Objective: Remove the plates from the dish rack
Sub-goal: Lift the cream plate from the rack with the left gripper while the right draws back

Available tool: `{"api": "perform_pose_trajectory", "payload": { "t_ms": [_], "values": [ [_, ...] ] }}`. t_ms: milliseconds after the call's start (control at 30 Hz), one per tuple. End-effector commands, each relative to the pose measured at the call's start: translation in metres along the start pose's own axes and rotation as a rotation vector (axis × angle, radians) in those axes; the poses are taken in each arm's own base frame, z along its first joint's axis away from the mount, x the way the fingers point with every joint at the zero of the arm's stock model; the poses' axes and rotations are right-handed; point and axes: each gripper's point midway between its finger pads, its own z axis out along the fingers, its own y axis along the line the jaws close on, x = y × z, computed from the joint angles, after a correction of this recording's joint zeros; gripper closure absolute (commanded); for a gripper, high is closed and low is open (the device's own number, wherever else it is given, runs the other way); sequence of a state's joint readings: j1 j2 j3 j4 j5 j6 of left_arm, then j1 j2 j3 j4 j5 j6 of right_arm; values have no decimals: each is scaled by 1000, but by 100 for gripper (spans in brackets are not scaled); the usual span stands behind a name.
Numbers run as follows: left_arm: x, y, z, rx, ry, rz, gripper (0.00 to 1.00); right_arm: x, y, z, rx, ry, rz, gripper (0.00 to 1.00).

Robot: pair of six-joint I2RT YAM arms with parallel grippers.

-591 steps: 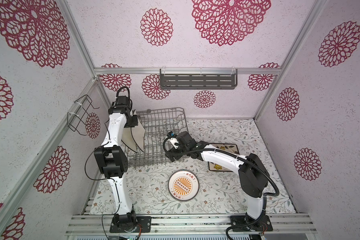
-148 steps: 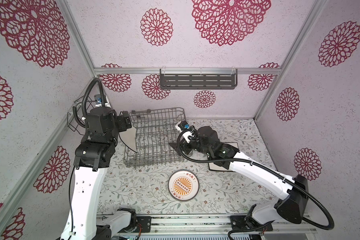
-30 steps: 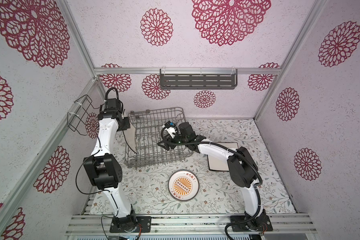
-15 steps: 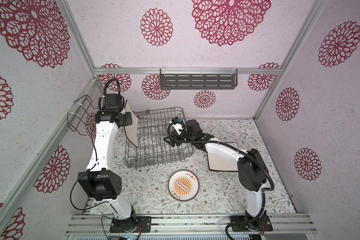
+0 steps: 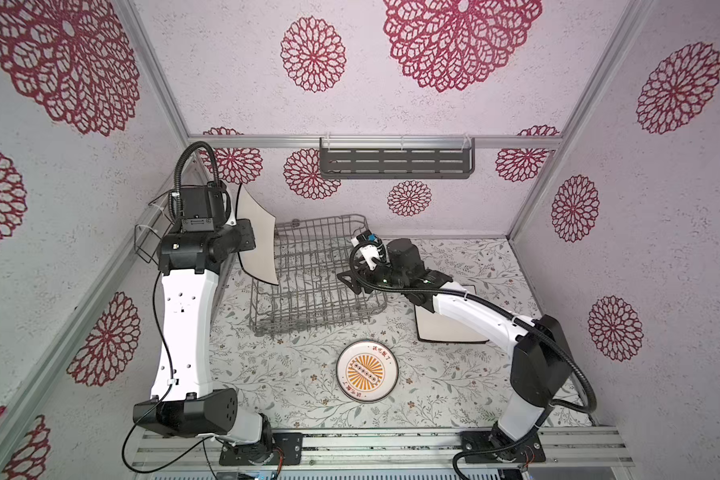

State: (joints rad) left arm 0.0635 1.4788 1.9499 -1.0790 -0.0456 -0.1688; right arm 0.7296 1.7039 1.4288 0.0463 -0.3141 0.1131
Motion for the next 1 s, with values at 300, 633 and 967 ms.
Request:
{"api": "perform_pose_trajectory", "payload": {
  "t_ms": [300, 633, 967],
  "values": [
    [-51, -18, -105, 141, -345, -52, 100, -34, 4, -72, 136, -89, -71, 19],
    [-42, -34, -160, 285, -413, -104, 100, -31, 2, -101, 194, -109, -63, 18],
    [-31, -53, -193, 484, -490, -248, 100, -29, 1, -133, 255, -126, -64, 17]
  ]
}}
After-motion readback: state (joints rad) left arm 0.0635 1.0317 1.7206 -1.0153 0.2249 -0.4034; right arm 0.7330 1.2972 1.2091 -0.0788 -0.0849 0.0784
